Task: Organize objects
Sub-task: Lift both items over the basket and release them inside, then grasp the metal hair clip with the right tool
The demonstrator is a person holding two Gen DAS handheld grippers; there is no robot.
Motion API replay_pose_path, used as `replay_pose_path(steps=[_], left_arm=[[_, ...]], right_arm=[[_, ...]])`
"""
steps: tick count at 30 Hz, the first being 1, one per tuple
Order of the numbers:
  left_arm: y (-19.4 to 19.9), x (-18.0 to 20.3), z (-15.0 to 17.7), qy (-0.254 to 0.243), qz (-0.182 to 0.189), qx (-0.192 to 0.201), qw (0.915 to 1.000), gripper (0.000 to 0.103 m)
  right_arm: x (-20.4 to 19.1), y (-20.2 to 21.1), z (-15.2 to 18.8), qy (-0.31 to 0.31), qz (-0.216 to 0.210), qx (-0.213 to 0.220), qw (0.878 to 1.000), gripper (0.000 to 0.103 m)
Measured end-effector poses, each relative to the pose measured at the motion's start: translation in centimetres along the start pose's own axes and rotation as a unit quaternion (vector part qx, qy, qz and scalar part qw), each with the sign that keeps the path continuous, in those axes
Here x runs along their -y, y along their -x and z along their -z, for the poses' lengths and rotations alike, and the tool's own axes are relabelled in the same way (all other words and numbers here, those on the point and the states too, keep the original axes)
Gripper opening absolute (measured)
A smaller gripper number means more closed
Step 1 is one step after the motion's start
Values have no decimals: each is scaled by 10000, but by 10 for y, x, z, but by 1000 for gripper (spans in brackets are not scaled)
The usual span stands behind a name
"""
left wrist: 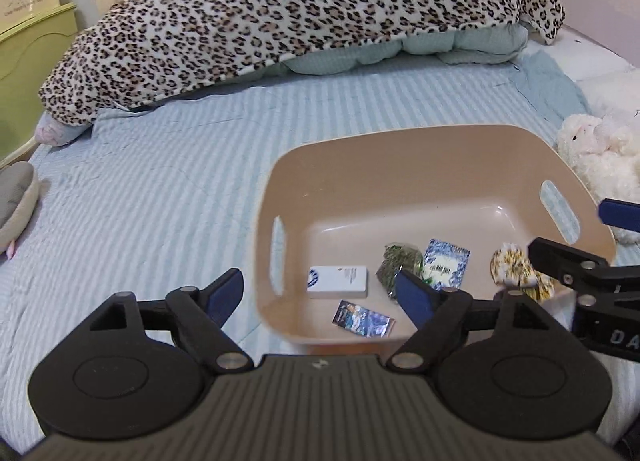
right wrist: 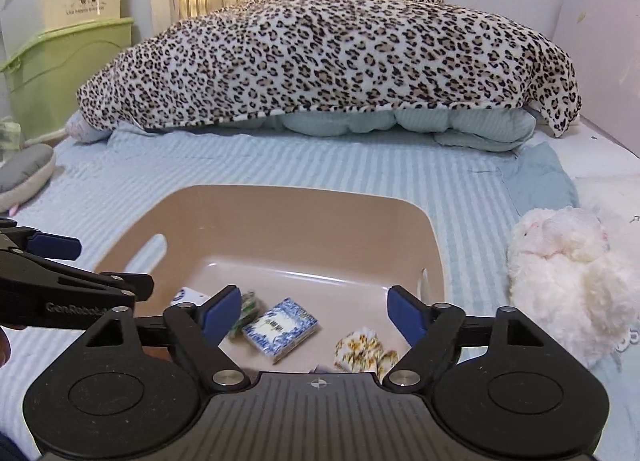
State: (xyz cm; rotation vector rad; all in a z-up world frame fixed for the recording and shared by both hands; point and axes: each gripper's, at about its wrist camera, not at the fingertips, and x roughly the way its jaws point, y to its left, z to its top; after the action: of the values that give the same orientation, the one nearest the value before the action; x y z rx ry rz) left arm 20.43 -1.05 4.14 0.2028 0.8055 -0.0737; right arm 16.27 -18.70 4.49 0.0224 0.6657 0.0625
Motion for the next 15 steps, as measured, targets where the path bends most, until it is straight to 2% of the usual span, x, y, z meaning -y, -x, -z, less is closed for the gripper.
replay_pose_path(steps=[9,15], left_arm=[[25,-28,41,157,-131,-171,9996,87],[17,-37,72,181,-304,-415,9985,87]], right_arm=[[-7,28,30,-94,-38,-153,9998,94],[-18,22,63,-221,-101,-530,9983,95]])
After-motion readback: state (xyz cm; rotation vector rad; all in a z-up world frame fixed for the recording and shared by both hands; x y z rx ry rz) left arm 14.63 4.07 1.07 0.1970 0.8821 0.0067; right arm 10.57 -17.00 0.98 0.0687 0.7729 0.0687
